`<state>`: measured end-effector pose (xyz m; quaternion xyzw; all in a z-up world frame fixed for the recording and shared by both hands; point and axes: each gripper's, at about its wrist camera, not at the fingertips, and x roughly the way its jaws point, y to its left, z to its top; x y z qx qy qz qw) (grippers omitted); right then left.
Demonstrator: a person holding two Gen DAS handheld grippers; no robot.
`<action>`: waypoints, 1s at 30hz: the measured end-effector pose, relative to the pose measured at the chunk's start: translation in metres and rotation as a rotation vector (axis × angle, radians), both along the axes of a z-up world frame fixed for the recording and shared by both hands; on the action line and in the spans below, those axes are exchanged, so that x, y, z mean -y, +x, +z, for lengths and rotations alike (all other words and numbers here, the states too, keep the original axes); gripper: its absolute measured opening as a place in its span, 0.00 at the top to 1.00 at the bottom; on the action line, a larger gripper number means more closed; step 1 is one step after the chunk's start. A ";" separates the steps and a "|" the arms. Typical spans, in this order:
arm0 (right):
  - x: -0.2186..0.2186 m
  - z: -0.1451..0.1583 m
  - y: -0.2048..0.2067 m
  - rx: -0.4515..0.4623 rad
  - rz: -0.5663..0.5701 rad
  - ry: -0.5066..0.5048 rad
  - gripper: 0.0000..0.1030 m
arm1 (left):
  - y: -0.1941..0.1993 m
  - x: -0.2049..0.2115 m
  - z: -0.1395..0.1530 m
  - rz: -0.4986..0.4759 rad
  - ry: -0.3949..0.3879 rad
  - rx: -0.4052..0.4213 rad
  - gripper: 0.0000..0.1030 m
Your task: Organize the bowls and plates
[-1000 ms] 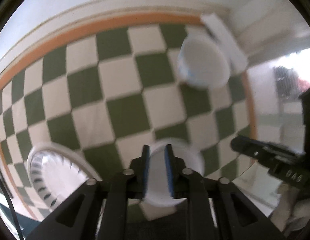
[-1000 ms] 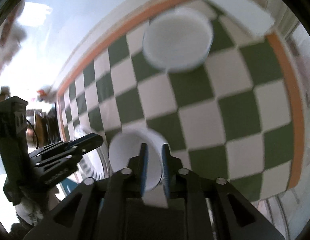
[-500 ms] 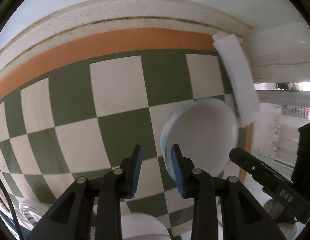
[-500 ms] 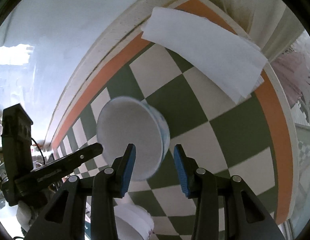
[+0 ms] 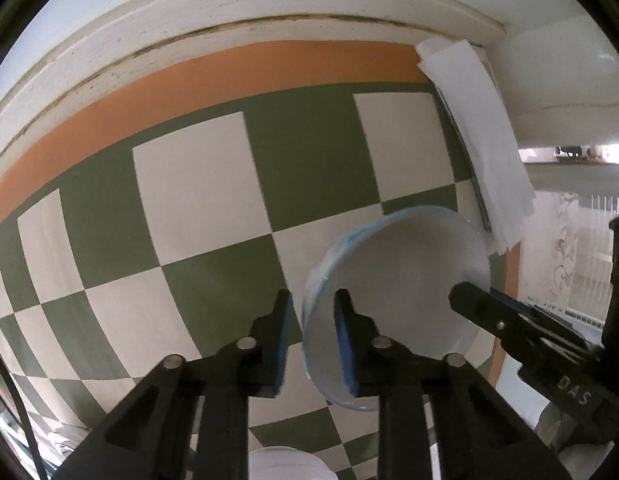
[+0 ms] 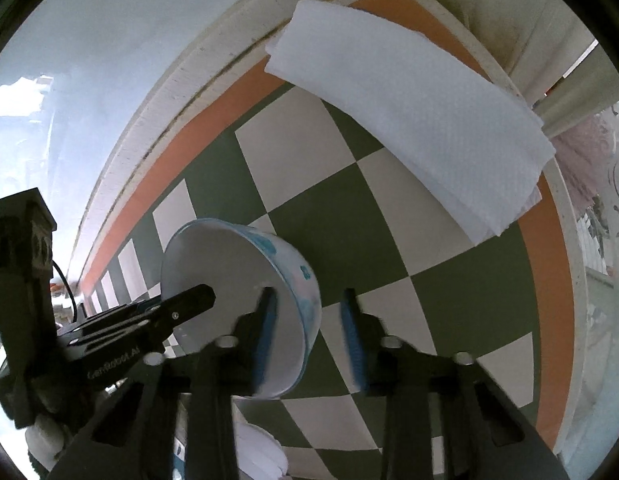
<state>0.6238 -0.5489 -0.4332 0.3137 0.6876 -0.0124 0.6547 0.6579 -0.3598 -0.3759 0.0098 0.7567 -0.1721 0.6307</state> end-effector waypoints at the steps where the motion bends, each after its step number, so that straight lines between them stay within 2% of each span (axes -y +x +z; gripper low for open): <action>1: -0.001 -0.001 0.001 -0.003 0.005 -0.001 0.77 | -0.001 0.001 0.000 -0.006 -0.001 0.002 0.85; 3: -0.004 -0.002 0.002 -0.008 0.019 -0.007 0.85 | -0.004 0.005 0.000 -0.023 0.015 0.023 0.85; 5: -0.007 -0.004 0.002 -0.019 0.035 -0.018 0.89 | -0.006 0.007 0.000 -0.034 0.023 0.035 0.85; 11: -0.013 -0.003 0.000 -0.013 0.049 -0.051 0.90 | -0.010 0.009 0.006 -0.036 0.022 0.050 0.85; 18: -0.021 0.008 -0.003 0.003 0.058 -0.062 0.91 | -0.016 0.010 0.026 -0.044 0.006 0.090 0.85; 30: -0.046 0.063 -0.029 0.075 0.085 -0.077 0.91 | -0.049 -0.027 0.084 -0.035 -0.029 0.158 0.85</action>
